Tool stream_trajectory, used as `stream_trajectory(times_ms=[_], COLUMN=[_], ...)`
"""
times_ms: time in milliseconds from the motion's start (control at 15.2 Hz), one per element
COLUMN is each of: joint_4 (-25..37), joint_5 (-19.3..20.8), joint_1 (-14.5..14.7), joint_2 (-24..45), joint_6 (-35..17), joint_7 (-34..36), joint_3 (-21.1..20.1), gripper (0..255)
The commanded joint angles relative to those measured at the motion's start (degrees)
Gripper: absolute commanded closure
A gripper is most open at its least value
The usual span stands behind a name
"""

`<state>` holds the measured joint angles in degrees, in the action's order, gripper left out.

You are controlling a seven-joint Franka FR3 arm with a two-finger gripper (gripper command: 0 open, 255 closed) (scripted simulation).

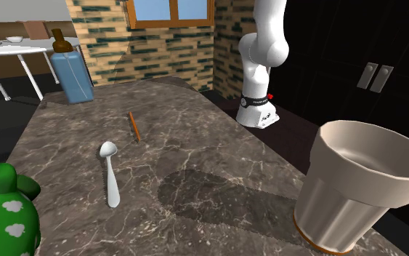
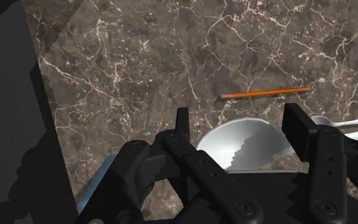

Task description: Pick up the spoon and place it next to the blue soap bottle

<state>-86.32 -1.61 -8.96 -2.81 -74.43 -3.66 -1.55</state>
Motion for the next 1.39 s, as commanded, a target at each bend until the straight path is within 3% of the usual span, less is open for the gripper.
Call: stream_trajectory(times_ms=[0, 462, 726, 1320], joint_4=[1.34, 12.98, 24.13, 10.85], joint_5=[0.53, 1.41, 1.14, 1.55], joint_1=[-1.21, -5.81, -9.22, -8.82], joint_2=[1.56, 10.69, 18.70, 14.52], joint_6=[-0.17, 2.40, 5.54, -3.58], joint_7=[-2.72, -11.68, -16.96, -16.61], joint_3=[1.34, 5.54, 7.60, 7.45], gripper=[255, 255, 255, 255])
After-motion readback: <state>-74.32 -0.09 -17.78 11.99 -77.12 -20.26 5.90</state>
